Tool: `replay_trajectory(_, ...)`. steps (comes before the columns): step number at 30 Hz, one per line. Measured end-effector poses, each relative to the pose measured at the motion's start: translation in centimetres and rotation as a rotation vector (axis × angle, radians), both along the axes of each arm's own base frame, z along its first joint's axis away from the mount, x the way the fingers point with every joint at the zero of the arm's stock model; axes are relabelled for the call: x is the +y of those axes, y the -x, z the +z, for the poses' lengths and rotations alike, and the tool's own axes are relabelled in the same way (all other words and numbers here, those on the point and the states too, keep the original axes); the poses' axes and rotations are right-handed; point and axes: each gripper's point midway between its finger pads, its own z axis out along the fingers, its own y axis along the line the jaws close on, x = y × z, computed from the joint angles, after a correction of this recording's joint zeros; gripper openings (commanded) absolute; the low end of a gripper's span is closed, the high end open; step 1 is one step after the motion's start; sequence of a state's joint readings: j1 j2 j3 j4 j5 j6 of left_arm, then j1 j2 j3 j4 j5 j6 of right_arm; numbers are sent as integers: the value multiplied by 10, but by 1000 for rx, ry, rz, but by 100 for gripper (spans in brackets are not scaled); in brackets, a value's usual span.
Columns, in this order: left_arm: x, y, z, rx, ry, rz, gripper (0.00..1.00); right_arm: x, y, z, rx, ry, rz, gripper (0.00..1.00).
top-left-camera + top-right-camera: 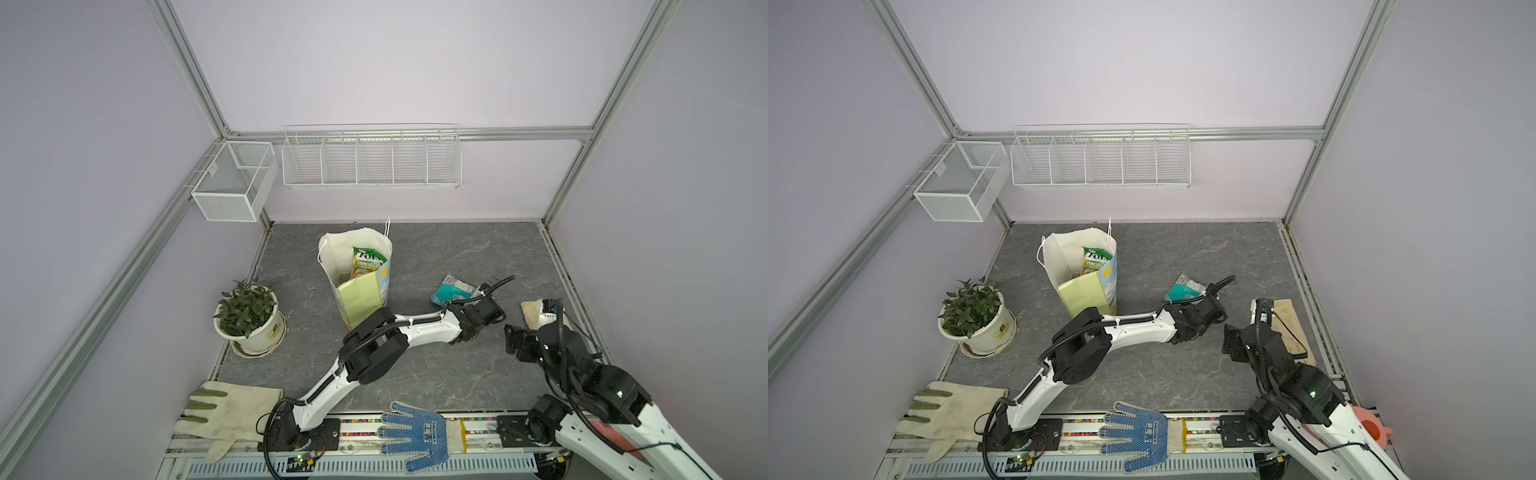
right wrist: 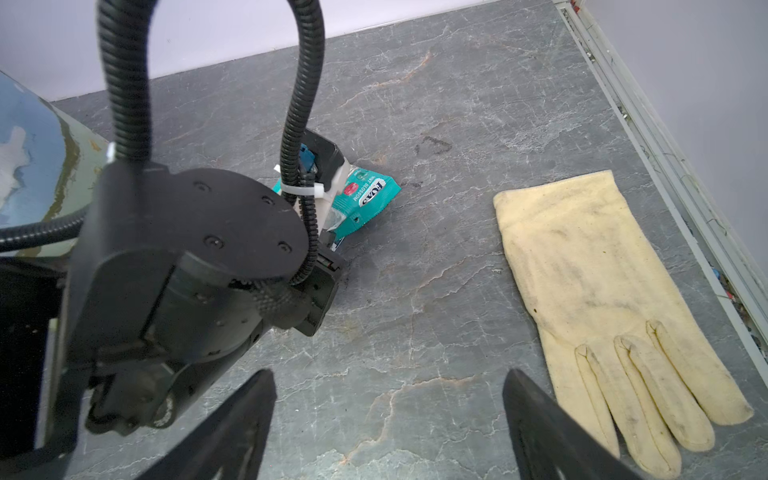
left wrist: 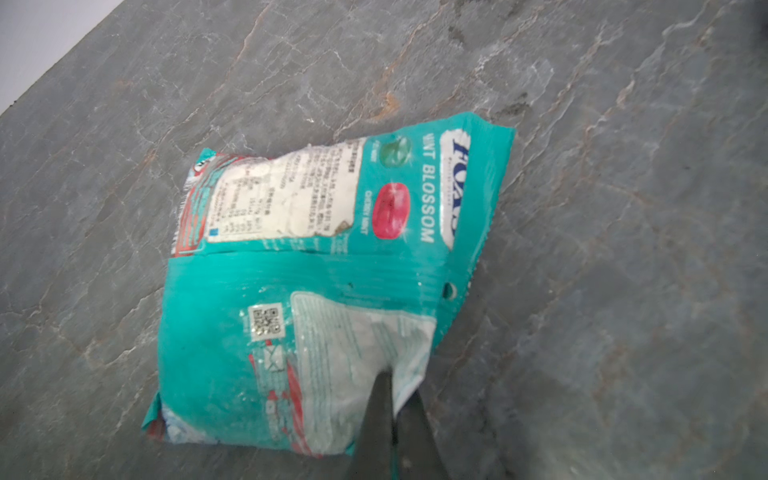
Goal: Place the snacks into the paper bag
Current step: 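Close the left gripper on the teal packet's edge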
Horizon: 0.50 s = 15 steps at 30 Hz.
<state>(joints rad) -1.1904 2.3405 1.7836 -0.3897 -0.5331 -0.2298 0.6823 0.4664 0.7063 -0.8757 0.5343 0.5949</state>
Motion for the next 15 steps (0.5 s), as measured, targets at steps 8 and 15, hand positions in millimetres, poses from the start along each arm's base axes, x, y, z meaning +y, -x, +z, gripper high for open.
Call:
replay_trajectory(8,6,5,9,10,14,-14,0,-1,2,-1,4,3,0,88)
replay_trajectory(15,5,7,26,7,47,-23,0,-2,3,-2,9,6,-1,88)
